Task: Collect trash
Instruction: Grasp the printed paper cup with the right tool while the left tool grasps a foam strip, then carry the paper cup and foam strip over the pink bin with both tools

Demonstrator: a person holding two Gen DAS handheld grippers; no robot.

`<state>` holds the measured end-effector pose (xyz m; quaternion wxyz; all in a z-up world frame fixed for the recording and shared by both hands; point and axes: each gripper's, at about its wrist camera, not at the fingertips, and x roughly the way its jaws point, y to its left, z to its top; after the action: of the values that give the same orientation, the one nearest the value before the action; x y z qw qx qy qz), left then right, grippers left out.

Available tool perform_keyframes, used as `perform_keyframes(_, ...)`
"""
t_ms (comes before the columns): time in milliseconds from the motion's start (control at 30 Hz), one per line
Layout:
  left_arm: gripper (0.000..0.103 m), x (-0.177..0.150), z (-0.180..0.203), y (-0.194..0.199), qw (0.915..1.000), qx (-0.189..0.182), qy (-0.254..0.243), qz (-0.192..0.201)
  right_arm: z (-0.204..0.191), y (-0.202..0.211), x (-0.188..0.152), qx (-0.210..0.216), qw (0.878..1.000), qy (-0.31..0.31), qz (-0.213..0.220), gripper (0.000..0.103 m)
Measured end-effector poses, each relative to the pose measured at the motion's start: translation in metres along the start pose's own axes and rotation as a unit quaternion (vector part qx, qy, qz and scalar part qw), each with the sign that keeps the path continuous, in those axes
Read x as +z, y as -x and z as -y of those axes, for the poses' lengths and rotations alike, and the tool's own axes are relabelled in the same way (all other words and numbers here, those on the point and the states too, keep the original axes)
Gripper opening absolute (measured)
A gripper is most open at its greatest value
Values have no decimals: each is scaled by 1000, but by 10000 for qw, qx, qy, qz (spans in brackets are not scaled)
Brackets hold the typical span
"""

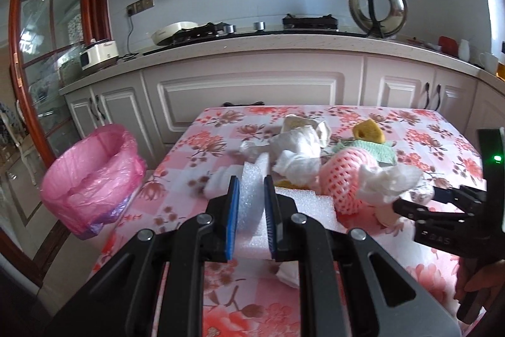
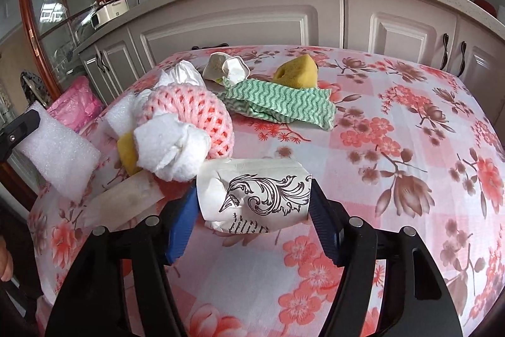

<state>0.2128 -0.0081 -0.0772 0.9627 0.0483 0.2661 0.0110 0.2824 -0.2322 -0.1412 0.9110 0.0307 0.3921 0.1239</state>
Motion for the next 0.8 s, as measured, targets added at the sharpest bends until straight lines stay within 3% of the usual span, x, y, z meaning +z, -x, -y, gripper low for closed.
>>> perform_keyframes(367,15,0,-20,18,9995,266,176,0,-17,52,-16,208,9990,207,323,64)
perform_keyframes(800,15,-2,-29,45,9991,326,239,164,-46,90,-9,431,9954,497,693,64)
